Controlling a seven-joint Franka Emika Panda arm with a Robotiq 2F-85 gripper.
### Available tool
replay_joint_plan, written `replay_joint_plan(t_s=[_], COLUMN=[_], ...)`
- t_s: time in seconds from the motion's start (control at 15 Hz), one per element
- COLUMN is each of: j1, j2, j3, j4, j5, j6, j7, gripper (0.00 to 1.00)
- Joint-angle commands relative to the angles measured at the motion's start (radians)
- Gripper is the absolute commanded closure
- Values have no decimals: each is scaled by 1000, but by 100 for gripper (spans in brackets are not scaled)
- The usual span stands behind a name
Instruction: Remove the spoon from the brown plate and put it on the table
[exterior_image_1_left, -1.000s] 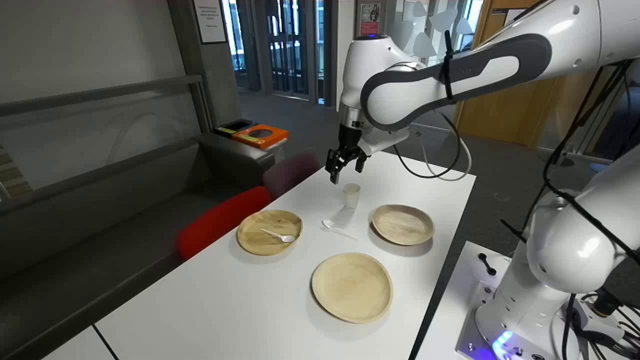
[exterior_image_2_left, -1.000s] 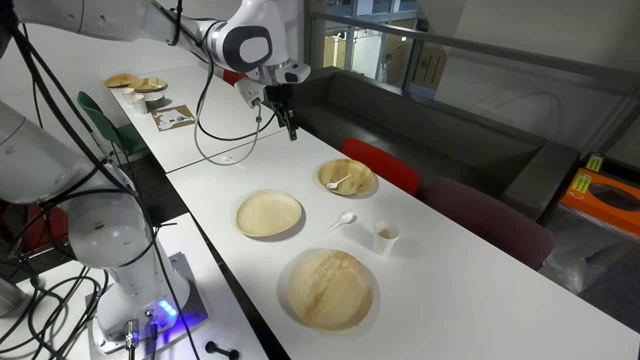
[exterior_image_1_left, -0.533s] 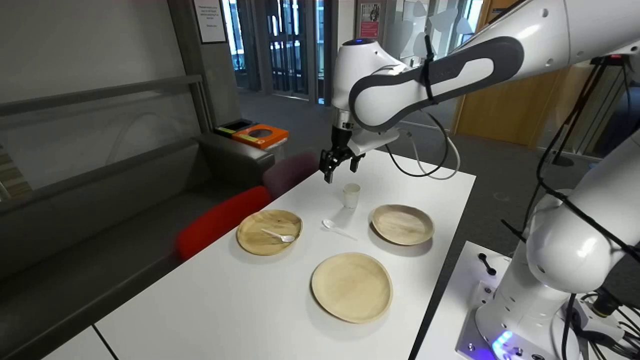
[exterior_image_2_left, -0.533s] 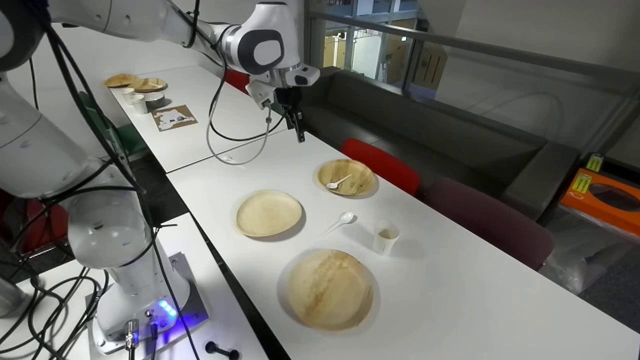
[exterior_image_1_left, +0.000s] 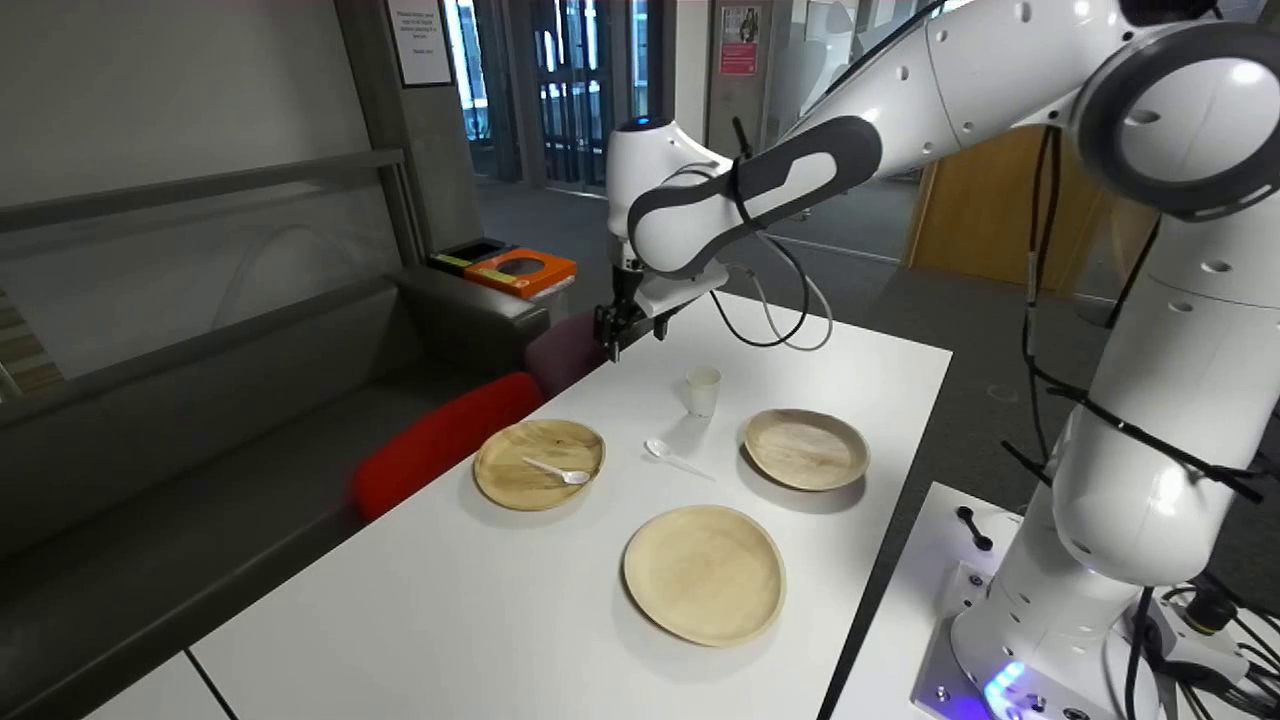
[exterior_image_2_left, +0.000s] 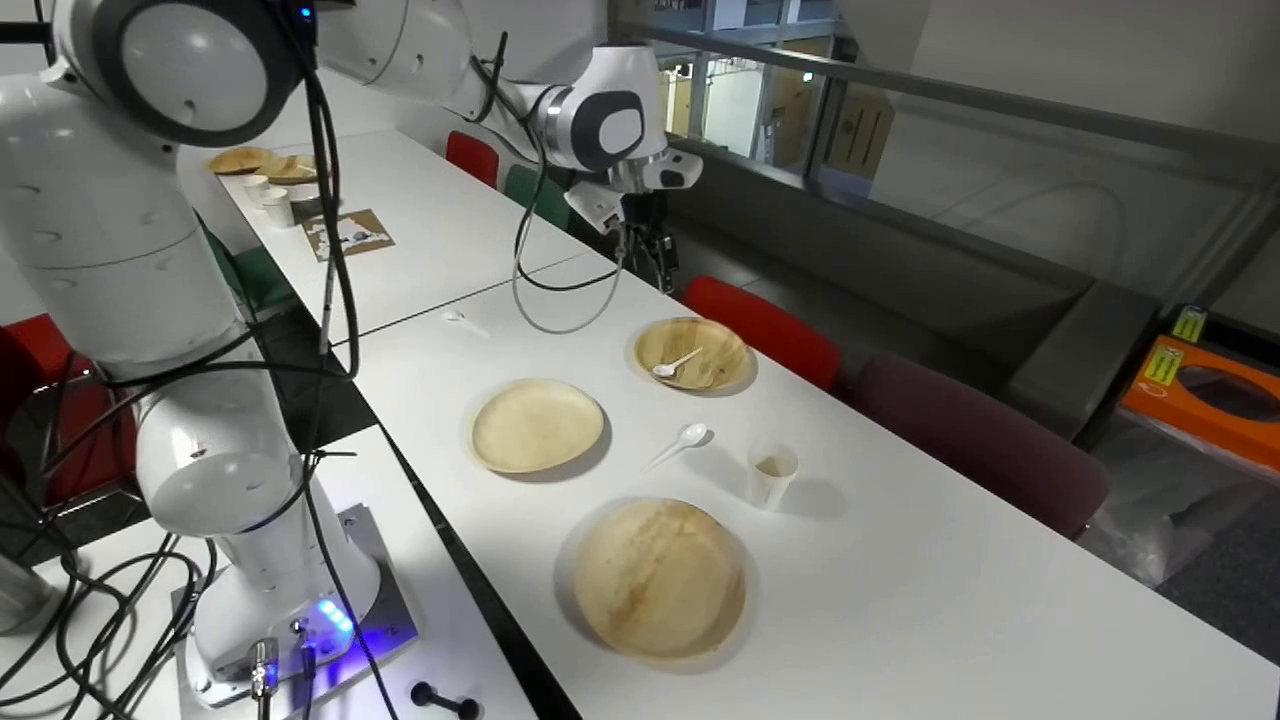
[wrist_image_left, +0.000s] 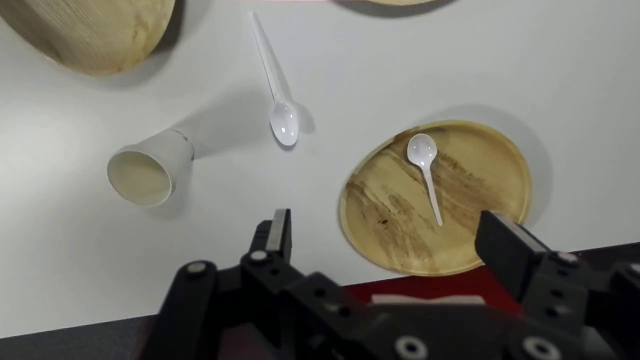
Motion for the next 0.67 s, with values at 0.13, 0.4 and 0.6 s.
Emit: replay_joint_plan(t_s=[0.13, 0.4, 0.6], j1=[46, 65, 74], j2=[177, 194, 211], j3=[-36, -48, -55], j4=[203, 195, 203], j5=[1, 4, 4], j6=[-32, -4, -4], j7=[-166, -184, -185], gripper=[0, 0, 0])
